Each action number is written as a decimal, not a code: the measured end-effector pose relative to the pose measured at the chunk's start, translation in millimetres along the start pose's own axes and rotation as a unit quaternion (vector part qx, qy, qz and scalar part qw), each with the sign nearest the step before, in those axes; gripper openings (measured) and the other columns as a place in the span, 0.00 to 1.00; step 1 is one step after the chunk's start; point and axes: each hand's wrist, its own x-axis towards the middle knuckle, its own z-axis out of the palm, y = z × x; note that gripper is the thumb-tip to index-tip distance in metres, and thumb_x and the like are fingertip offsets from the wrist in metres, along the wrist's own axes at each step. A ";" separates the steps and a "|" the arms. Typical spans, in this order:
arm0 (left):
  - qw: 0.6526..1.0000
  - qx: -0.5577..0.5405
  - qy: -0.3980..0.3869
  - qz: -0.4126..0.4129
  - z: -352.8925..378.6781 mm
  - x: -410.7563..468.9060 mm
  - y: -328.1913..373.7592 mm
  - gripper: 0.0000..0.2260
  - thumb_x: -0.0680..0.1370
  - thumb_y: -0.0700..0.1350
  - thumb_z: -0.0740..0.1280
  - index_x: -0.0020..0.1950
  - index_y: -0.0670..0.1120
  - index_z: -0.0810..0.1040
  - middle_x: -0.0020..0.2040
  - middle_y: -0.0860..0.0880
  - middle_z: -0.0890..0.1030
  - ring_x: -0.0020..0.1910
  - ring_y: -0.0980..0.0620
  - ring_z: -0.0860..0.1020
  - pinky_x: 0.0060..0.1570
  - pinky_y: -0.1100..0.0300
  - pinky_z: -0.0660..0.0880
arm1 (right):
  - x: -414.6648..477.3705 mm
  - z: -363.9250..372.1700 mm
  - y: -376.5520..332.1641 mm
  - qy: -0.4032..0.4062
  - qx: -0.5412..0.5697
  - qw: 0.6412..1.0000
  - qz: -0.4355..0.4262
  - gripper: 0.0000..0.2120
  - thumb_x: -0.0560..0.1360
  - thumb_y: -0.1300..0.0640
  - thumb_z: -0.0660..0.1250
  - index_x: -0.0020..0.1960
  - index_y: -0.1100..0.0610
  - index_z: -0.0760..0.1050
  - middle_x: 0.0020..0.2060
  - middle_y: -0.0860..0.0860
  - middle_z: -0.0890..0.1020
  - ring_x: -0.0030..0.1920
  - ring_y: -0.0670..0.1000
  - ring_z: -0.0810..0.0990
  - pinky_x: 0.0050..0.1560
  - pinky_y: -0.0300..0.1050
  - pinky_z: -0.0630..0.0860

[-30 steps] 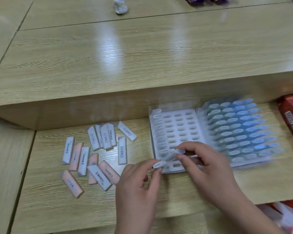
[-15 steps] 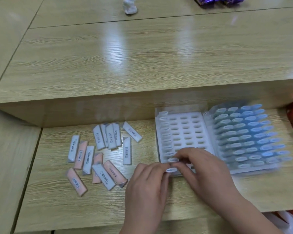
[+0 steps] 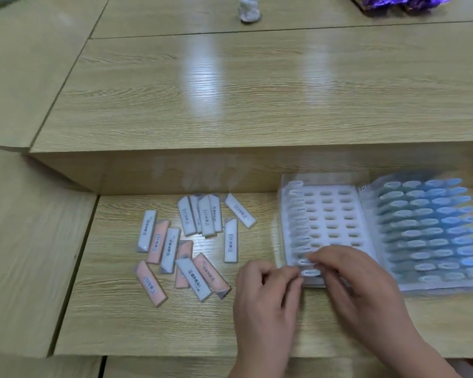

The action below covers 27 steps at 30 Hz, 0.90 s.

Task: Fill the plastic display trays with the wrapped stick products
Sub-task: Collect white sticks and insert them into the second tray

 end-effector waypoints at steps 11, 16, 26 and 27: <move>0.993 0.031 0.057 -0.096 -64.4 -0.6 -20.0 0.06 0.75 0.52 0.66 0.50 0.56 0.79 0.46 0.60 0.75 0.42 0.68 0.74 0.41 0.77 0.68 | -5.1 28.4 -77.7 0.083 0.009 0.996 -0.017 0.09 0.78 0.58 0.67 0.56 0.49 0.80 0.50 0.47 0.82 0.49 0.46 0.81 0.51 0.36 0.75; 0.951 0.136 0.079 -0.268 -108.2 13.7 -58.4 0.05 0.78 0.46 0.68 0.52 0.55 0.76 0.48 0.55 0.75 0.46 0.54 0.78 0.37 0.60 0.69 | 11.7 84.3 -109.7 -0.135 -0.094 0.982 0.090 0.20 0.73 0.46 0.71 0.62 0.53 0.78 0.49 0.49 0.80 0.46 0.52 0.81 0.40 0.43 0.78; 0.932 0.255 -0.039 -0.256 -108.6 39.8 -48.7 0.14 0.76 0.58 0.67 0.58 0.54 0.74 0.45 0.58 0.75 0.44 0.54 0.76 0.34 0.56 0.72 | 29.3 98.5 -115.4 -0.165 -0.206 0.956 0.126 0.13 0.64 0.53 0.80 0.43 0.54 0.79 0.33 0.50 0.76 0.31 0.53 0.77 0.24 0.44 0.70; 0.929 0.264 -0.049 -0.254 -106.6 40.9 -48.2 0.14 0.77 0.58 0.66 0.59 0.54 0.74 0.48 0.56 0.77 0.46 0.52 0.77 0.35 0.55 0.73 | 29.9 97.3 -114.9 -0.168 -0.207 0.954 0.134 0.13 0.64 0.53 0.80 0.43 0.54 0.79 0.32 0.50 0.76 0.30 0.53 0.77 0.24 0.44 0.69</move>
